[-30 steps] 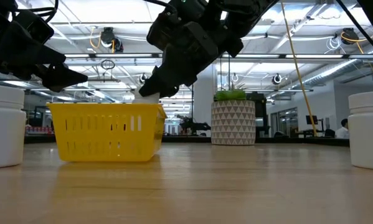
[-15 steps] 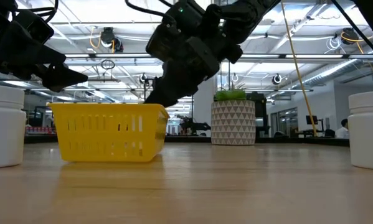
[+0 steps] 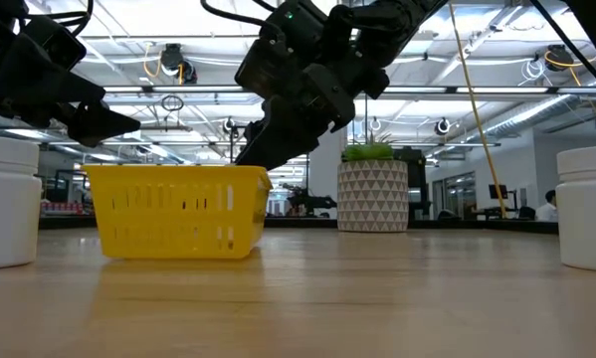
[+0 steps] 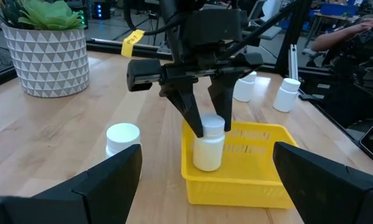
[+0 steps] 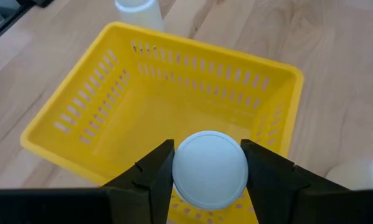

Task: Pick and place pill bottles into a basket
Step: Put the white pill bottle into the yellow basket

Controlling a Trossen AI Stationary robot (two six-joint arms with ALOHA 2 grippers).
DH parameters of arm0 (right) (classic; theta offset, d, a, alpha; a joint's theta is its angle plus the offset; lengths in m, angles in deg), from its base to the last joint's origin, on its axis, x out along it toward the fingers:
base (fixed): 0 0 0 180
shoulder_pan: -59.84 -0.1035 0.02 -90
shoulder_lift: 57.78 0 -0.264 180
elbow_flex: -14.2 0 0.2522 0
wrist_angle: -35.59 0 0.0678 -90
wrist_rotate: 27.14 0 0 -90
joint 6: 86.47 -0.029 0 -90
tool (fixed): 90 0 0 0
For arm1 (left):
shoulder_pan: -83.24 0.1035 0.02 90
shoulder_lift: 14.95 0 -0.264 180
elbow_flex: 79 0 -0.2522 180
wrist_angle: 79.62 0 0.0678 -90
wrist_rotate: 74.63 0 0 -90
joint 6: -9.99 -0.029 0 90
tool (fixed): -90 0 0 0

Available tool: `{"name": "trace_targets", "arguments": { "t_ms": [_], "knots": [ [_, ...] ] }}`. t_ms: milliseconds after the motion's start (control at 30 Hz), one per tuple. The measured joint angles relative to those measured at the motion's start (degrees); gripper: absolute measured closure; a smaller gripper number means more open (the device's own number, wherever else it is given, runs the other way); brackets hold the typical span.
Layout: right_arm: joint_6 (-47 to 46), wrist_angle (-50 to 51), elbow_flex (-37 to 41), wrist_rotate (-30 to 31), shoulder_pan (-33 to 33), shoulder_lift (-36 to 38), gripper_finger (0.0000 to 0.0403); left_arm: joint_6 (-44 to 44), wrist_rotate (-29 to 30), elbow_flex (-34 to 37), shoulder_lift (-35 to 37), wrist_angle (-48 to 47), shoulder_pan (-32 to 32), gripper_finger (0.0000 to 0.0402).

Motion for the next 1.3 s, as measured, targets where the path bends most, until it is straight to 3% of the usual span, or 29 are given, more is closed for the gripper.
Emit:
{"name": "trace_targets", "arguments": {
  "t_ms": [467,1000,1167,1300],
  "knots": [
    [3.16,0.82,-0.21,1.75,0.05,-0.02,0.0215,0.15,-0.16,0.0,-0.02,-0.02,0.01,0.0036],
    [6.19,5.44,-6.64,1.9,0.11,0.04,0.0173,0.81,-1.6,0.0,0.0,-2.25,-0.01,0.0036],
    [7.81,9.5,-6.91,5.38,0.04,4.77,0.0168,-0.33,0.67,0.0,-0.02,-2.38,0.01,0.0036],
    [2.62,10.01,-6.99,6.27,0.04,10.32,0.0169,-2.0,4.31,0.0,-0.29,-3.2,0.01,0.0036]
  ]
}}
